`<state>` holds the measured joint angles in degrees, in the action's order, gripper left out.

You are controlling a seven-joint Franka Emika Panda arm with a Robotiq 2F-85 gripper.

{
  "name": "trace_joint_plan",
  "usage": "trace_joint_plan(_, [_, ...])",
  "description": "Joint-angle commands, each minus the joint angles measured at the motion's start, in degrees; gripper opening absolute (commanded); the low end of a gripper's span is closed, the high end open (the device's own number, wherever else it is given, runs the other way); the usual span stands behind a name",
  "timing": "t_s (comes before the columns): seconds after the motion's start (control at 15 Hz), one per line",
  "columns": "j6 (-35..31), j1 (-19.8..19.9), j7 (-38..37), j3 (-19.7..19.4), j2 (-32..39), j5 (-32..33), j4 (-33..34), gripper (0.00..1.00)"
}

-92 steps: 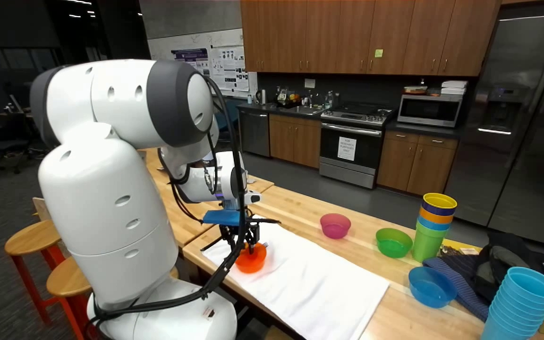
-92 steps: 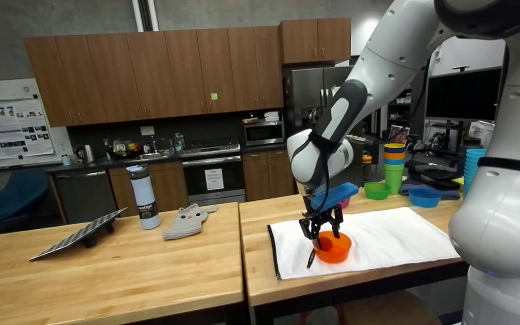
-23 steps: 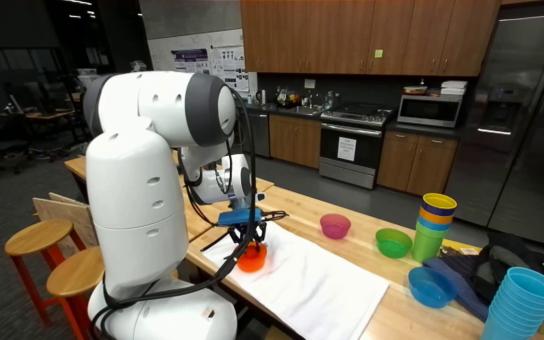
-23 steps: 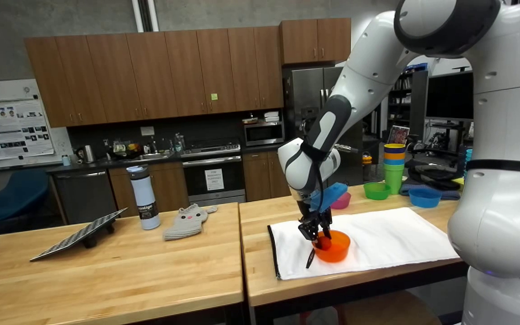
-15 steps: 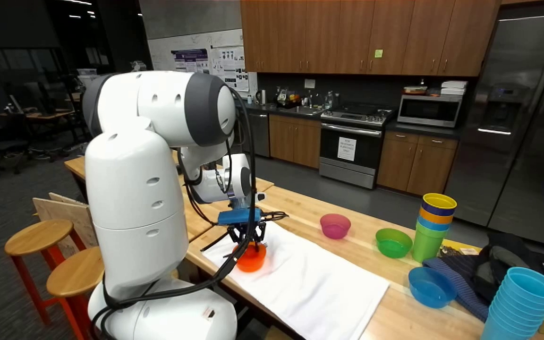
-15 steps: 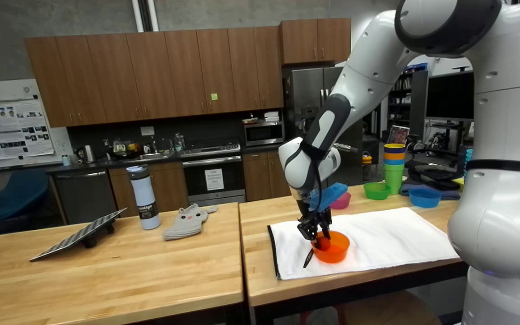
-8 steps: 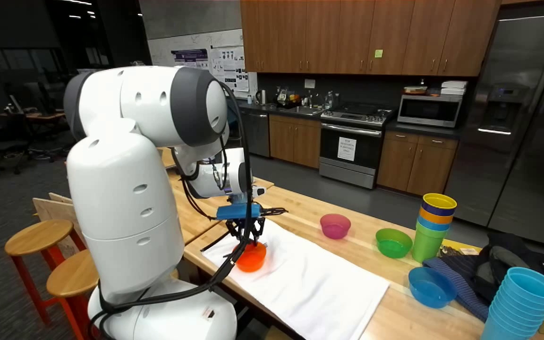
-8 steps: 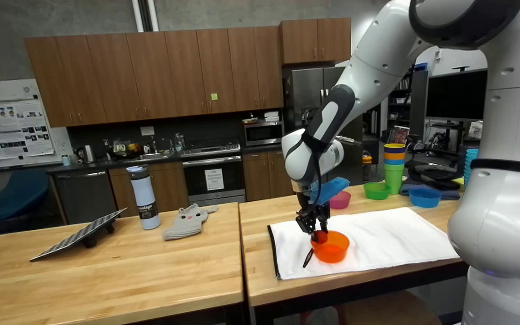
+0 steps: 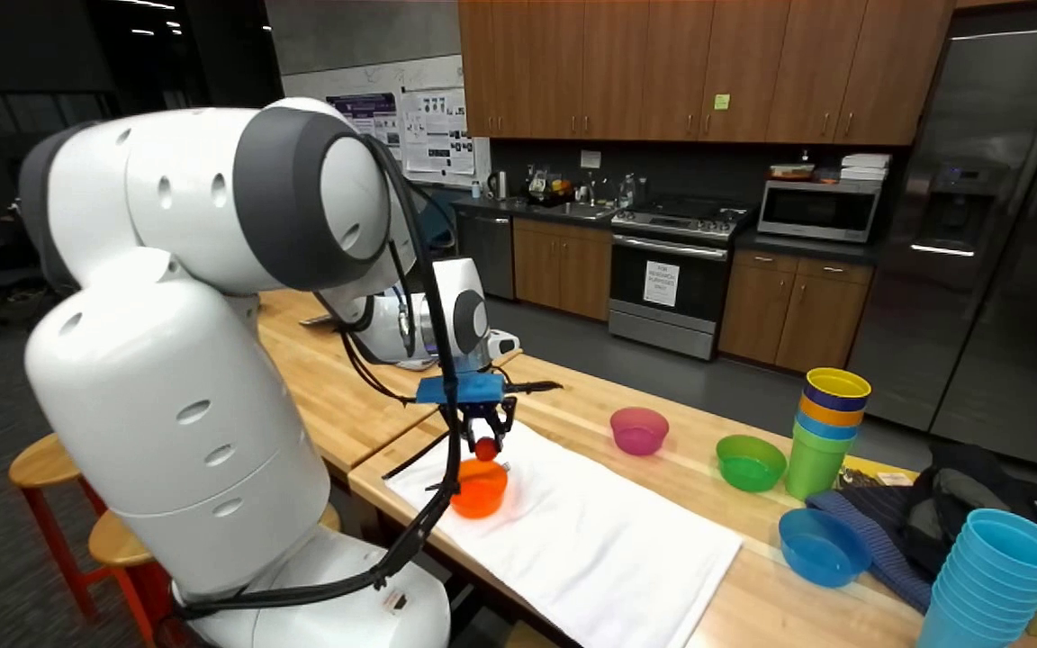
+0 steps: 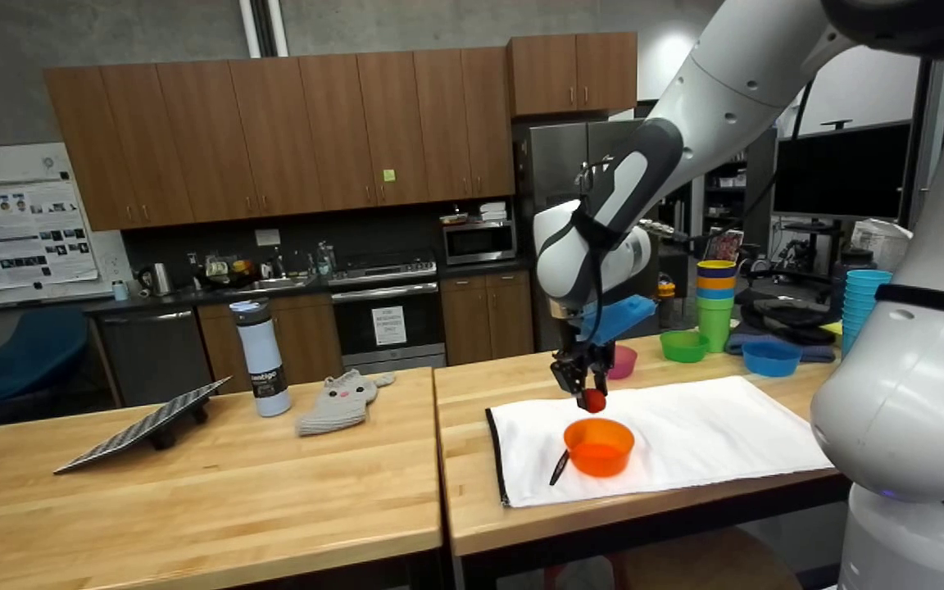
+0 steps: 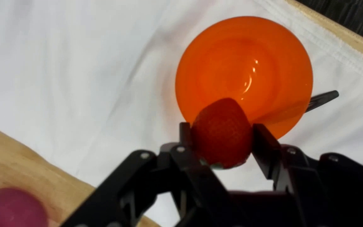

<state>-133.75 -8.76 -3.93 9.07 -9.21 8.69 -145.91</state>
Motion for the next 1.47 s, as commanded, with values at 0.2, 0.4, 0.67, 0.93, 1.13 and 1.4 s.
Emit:
trace_joint_plan(0.2, [-0.71, 5.89, -0.41, -4.89, -9.84, 0.25, -4.32, 0.24])
trace_joint_plan(0.4, [-3.58, 8.51, 1.09, -7.56, -10.88, -0.32, -5.36, 0.24])
trace_joint_plan(0.67, [-8.08, 11.27, 0.74, -10.26, -10.54, -0.78, -7.51, 0.24])
trace_joint_plan(0.93, [-11.78, 13.73, 0.83, -13.13, -9.31, -2.16, -9.34, 0.24])
trace_joint_plan(1.13, [-13.39, 15.31, 0.69, -14.91, -8.27, -3.76, -10.09, 0.24])
trace_joint_plan(1.4, [-15.27, 17.4, 0.31, -16.47, -7.22, -4.78, -11.75, 0.24])
